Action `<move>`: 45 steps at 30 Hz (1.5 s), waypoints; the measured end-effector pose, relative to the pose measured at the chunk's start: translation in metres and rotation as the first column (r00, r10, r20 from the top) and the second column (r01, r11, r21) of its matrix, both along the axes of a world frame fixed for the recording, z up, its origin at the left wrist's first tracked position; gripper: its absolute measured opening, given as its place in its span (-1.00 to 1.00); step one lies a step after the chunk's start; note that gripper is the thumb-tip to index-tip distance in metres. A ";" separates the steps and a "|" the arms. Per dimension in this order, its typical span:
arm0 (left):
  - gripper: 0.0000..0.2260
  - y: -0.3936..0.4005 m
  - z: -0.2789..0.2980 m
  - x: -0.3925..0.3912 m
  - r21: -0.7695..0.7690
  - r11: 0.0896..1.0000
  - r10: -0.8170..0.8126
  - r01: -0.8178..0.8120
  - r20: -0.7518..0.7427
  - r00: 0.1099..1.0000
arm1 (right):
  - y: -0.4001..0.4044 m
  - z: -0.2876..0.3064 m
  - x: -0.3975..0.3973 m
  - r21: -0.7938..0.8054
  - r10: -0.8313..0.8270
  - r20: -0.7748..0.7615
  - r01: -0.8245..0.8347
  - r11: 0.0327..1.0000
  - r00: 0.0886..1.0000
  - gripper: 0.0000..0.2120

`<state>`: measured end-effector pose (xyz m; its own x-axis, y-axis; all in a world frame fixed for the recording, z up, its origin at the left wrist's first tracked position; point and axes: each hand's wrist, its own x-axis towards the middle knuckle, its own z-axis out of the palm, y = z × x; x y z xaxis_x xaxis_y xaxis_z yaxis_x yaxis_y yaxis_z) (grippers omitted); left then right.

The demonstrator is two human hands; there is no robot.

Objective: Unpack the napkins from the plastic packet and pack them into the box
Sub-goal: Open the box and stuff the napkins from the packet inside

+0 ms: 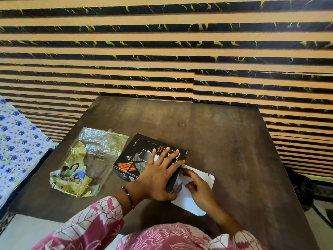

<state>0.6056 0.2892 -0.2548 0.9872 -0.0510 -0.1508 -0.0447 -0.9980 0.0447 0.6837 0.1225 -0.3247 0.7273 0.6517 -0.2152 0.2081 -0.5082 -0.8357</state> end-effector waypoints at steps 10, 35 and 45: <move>-0.32 -0.028 -0.001 0.015 0.000 0.980 0.197 -0.198 -0.058 0.979 | -0.005 0.001 -0.007 -0.029 0.091 0.122 -0.088 0.996 0.988 -0.60; -0.45 -0.035 -0.012 0.013 -0.076 0.958 0.285 -0.277 0.140 0.948 | 0.001 0.038 -0.014 0.480 -0.394 -0.003 0.346 0.806 0.919 -0.56; -0.39 -0.032 -0.012 0.008 -0.152 0.950 0.298 -0.274 0.168 0.940 | 0.022 0.026 -0.021 0.410 -0.291 -0.374 0.438 0.800 0.881 -0.44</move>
